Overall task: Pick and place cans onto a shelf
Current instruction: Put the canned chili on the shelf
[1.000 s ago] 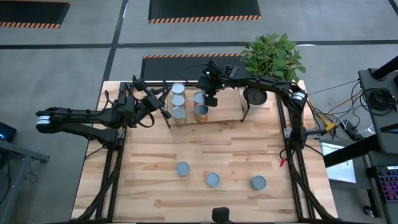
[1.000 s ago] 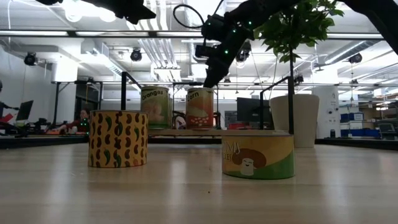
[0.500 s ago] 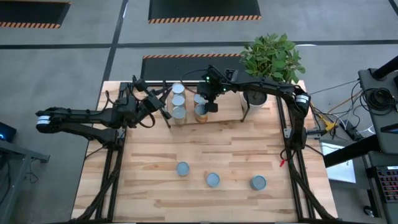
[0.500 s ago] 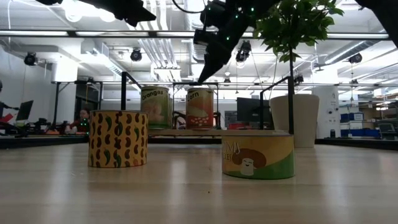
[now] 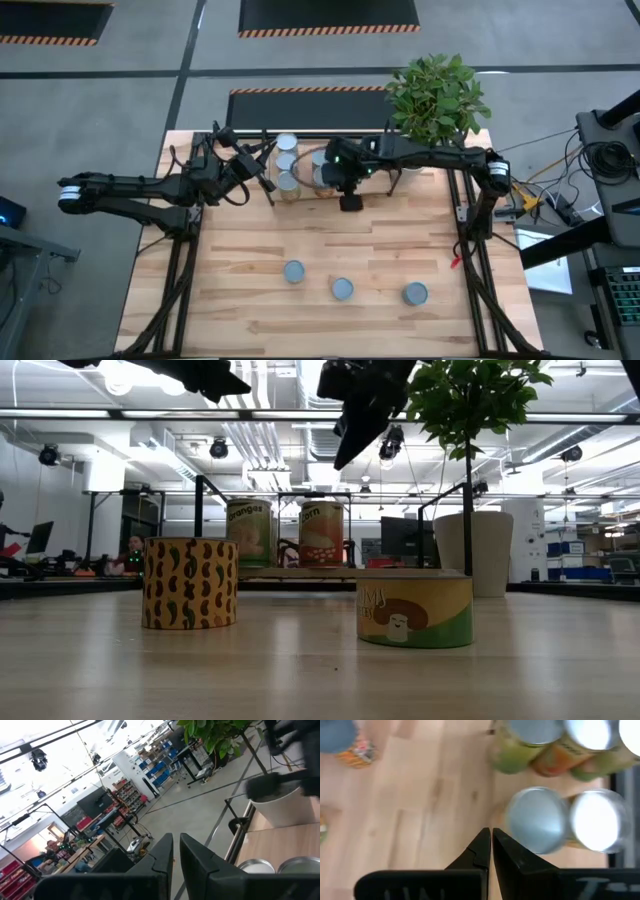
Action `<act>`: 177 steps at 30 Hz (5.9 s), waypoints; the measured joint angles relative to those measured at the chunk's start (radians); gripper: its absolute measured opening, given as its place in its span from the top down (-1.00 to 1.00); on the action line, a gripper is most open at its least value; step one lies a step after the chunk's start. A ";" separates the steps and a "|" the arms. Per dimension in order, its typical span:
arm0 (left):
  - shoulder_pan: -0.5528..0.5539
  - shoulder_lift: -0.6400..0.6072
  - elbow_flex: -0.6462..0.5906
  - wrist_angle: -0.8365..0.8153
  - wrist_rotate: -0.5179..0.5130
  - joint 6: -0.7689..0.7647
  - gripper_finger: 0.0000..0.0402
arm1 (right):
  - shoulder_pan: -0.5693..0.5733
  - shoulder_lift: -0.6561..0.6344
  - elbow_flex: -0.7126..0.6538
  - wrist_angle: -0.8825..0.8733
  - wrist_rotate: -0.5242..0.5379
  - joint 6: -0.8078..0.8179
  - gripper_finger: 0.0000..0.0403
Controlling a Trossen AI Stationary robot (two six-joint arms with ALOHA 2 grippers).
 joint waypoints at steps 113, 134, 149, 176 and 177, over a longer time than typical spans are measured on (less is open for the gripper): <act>-0.412 0.008 0.004 -0.276 0.000 -0.793 0.93 | 0.481 0.255 -0.433 1.100 0.195 0.385 -0.78; -0.412 0.010 0.004 -0.274 0.000 -0.784 0.93 | 0.475 0.335 -0.429 1.220 0.215 0.413 -0.57; -0.412 0.010 0.004 -0.275 0.000 -0.784 0.93 | 0.474 0.276 -0.430 1.194 0.187 0.427 -0.28; -0.412 0.010 0.004 -0.258 0.000 -0.785 0.93 | 0.283 -0.448 -1.017 0.907 0.804 0.820 -0.29; -0.412 0.010 0.004 -0.257 0.000 -0.784 0.93 | 0.264 -0.447 -1.029 0.941 0.777 0.820 -0.29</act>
